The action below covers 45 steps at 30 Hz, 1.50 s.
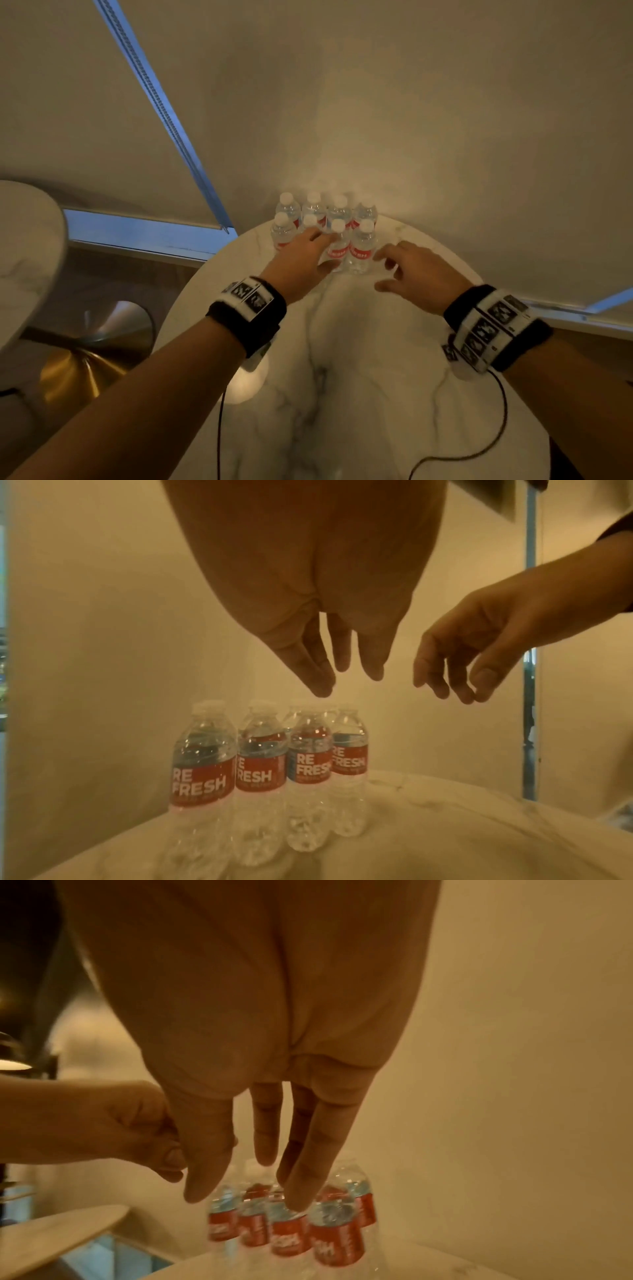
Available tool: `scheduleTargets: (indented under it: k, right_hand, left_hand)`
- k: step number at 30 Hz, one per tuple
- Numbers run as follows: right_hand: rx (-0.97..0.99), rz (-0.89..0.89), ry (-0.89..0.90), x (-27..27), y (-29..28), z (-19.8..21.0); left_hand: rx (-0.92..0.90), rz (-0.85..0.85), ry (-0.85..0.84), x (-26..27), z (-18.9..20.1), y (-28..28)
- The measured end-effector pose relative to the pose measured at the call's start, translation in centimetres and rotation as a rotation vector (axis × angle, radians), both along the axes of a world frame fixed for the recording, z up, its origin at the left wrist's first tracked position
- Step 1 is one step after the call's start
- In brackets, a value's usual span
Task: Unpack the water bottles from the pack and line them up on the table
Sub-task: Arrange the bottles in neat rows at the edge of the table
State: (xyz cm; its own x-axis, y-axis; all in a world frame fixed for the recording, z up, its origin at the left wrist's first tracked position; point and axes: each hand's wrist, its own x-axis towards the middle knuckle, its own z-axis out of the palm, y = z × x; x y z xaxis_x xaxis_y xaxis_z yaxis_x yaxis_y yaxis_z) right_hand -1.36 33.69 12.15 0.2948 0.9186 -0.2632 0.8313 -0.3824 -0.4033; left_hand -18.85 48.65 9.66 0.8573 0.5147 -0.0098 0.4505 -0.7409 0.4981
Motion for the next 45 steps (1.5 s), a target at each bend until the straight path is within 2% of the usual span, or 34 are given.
scheduleTargets:
  k: [2, 7, 13, 18, 21, 25, 30, 35, 45]
  right_hand:
    - [-0.031, 0.064, 0.031, -2.1, -3.7, 0.4]
    - [-0.069, 0.198, 0.192, -7.9, -12.6, 0.0]
    - [-0.163, 0.263, 0.310, -14.6, -19.8, -1.1]
    - [-0.162, 0.181, 0.344, -18.3, -23.7, -2.7]
    - [-0.130, 0.091, 0.360, -20.6, -25.4, -3.7]
    - [0.025, -0.002, 0.227, -22.4, -26.0, -4.2]
    - [0.032, -0.211, 0.084, -18.7, -24.7, -3.6]
    - [0.000, -0.328, -0.051, -10.0, -20.6, -3.6]
    - [0.028, -0.289, -0.116, 10.2, -4.3, -3.8]
  left_hand:
    - [-0.036, -0.018, -0.014, -3.1, 0.6, -3.2]
    - [-0.147, -0.087, 0.104, -10.2, 1.1, -11.4]
    - [-0.211, -0.231, 0.151, -16.1, 0.5, -18.1]
    - [-0.309, -0.309, 0.223, -19.4, -0.7, -21.2]
    - [-0.310, -0.342, 0.199, -20.8, -1.9, -22.3]
    - [-0.273, -0.336, 0.150, -19.6, -2.6, -22.2]
    - [-0.231, -0.361, 0.190, -13.5, -2.4, -20.4]
    - [-0.221, -0.332, 0.169, -4.9, -2.0, -17.5]
    - [-0.127, -0.255, 0.151, 12.3, -2.8, -9.7]
